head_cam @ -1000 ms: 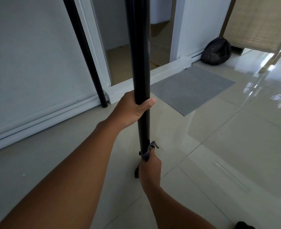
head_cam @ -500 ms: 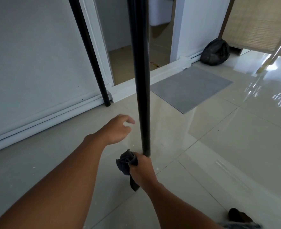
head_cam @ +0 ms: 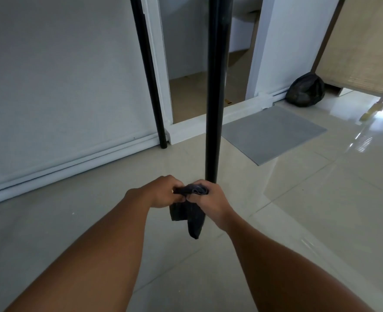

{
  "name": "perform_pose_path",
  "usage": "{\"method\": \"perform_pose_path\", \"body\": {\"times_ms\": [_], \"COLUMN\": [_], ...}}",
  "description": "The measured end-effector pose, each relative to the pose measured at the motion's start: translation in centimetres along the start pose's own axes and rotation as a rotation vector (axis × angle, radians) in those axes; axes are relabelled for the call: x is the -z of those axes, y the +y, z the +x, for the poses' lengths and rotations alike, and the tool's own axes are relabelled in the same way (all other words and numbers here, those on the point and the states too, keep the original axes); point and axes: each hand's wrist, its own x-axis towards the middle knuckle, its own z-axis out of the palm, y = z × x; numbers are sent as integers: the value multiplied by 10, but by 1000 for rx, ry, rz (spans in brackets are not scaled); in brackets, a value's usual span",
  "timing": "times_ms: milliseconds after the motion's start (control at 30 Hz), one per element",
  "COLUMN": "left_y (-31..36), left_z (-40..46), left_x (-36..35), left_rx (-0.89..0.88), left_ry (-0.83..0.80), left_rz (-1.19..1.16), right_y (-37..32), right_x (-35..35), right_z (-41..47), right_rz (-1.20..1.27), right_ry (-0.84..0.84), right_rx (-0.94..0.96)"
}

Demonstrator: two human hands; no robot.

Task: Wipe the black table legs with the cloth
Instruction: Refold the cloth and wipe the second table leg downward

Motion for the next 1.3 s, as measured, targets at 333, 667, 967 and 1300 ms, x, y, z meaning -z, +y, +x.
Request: {"method": "perform_pose_path", "body": {"times_ms": [333,667,967,1300], "left_y": [23,-29,-101,-156], "left_z": [-99,-211,-317,-430], "left_x": [51,73,69,58], "left_rx": [28,203,368,517], "left_ry": [286,511,687,925], "left_rz": [-70,-103,-245,-322], "right_y": [-118,-162,-192,-208], "right_x": [-10,-81,-188,-300], "right_z": [-35,-65,-97,-138], "right_rz": [-549,-944,-660,-460], "right_ry": [-233,-216,-292,-399], "right_rx": [132,363,430,486]}}
